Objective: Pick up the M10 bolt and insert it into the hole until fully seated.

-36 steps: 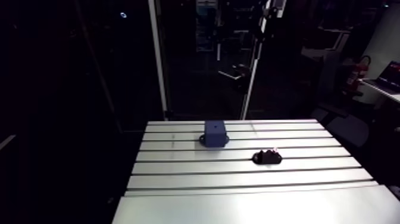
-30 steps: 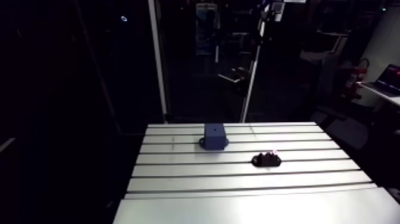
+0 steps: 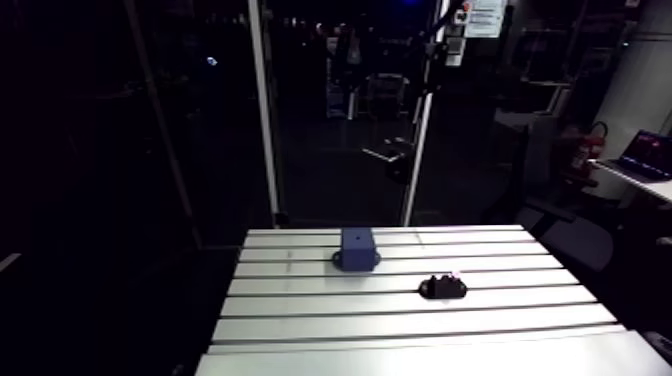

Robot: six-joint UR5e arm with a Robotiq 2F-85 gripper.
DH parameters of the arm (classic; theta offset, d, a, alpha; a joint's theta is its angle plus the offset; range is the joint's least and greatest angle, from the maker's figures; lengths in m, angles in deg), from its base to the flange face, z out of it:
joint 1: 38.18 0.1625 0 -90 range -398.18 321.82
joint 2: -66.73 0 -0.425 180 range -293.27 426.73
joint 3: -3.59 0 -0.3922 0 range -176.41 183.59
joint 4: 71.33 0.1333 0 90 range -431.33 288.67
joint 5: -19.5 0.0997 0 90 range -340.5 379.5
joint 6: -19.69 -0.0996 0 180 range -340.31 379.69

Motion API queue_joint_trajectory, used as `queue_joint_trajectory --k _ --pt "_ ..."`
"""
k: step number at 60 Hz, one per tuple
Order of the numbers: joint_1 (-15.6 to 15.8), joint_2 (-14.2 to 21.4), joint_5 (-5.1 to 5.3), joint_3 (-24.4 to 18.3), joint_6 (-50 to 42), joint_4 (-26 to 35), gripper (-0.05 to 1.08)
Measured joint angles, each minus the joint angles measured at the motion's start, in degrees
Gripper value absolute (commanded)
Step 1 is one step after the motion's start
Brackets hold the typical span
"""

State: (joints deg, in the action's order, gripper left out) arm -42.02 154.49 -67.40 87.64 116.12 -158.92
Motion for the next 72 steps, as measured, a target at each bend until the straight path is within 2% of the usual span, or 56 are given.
queue_joint_trajectory --k 20,32,48,72 --pt "-0.43 -0.22 -0.39 0.21 1.72 -0.22 0.01" --pt "-3.05 -0.30 -0.91 1.62 5.08 -2.90 0.01" --pt "-8.05 0.39 -1.17 6.57 10.59 -9.45 0.01" --pt "-14.11 1.22 -1.22 16.80 15.77 -22.17 0.01"
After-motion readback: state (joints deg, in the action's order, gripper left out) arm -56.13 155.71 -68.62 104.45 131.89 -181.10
